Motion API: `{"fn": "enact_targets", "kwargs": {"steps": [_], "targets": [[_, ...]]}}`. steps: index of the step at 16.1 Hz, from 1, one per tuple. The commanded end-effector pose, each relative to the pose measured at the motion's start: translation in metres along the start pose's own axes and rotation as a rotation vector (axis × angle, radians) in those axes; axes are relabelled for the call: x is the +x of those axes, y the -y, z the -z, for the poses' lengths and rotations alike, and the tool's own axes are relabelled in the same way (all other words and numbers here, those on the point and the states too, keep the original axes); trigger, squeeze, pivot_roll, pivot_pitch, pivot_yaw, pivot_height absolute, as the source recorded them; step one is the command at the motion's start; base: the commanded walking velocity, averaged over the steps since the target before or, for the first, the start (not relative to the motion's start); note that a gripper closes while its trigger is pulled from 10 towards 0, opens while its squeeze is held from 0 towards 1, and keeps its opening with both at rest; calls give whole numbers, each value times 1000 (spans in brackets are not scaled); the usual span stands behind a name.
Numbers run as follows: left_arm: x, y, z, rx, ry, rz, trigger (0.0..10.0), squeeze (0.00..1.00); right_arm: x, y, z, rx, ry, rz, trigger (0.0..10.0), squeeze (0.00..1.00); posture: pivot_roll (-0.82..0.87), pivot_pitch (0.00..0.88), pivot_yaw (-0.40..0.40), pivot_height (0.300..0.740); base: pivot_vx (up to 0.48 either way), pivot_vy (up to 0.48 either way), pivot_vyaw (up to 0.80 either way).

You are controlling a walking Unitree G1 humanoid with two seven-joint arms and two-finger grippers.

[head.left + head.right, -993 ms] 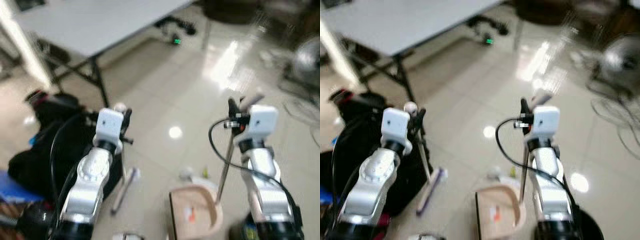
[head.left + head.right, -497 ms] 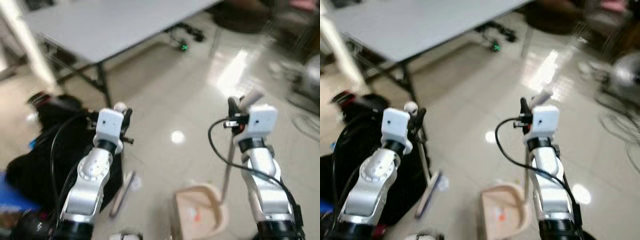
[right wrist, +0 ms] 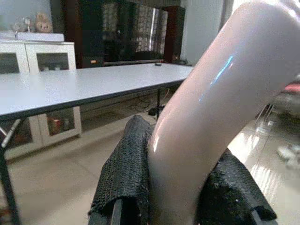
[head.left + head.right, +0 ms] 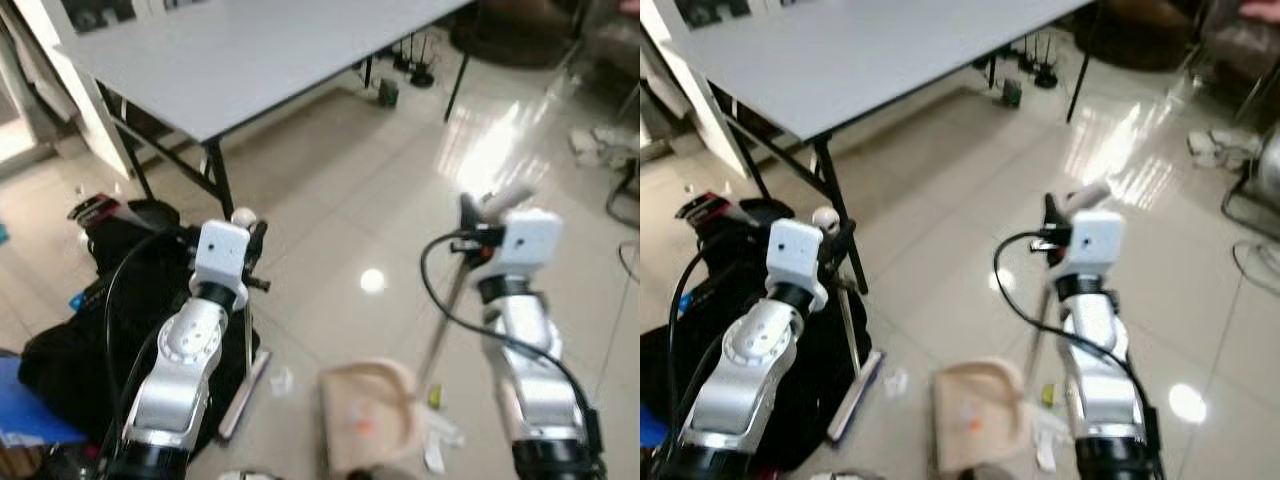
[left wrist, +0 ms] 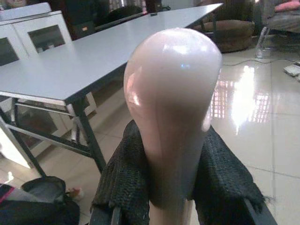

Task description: Sweep floor

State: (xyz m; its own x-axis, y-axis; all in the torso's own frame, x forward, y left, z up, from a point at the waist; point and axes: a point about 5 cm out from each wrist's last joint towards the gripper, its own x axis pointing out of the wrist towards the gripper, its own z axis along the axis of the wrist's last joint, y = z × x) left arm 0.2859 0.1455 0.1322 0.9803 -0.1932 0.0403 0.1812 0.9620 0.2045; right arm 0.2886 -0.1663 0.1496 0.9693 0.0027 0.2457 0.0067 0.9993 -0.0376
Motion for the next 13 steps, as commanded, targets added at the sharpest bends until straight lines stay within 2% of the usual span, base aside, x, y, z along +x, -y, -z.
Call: {"fn": "enact_targets", "kwargs": {"steps": [1,7,13], "targets": [[0,-6,-4,39,22,-19,10000,0,2,-8,-6,30,34,-14,10000,0,130,93,-4,740,0,0,0],[6,1,-6,32,36,-16,10000,0,0,-5,-2,9,17,12,10000,0,128,96,-5,740,0,0,0],[21,5,-4,-3,31,-16,10000,0,3,-7,-2,2,15,18,10000,0,117,102,-2,740,0,0,0]]}}
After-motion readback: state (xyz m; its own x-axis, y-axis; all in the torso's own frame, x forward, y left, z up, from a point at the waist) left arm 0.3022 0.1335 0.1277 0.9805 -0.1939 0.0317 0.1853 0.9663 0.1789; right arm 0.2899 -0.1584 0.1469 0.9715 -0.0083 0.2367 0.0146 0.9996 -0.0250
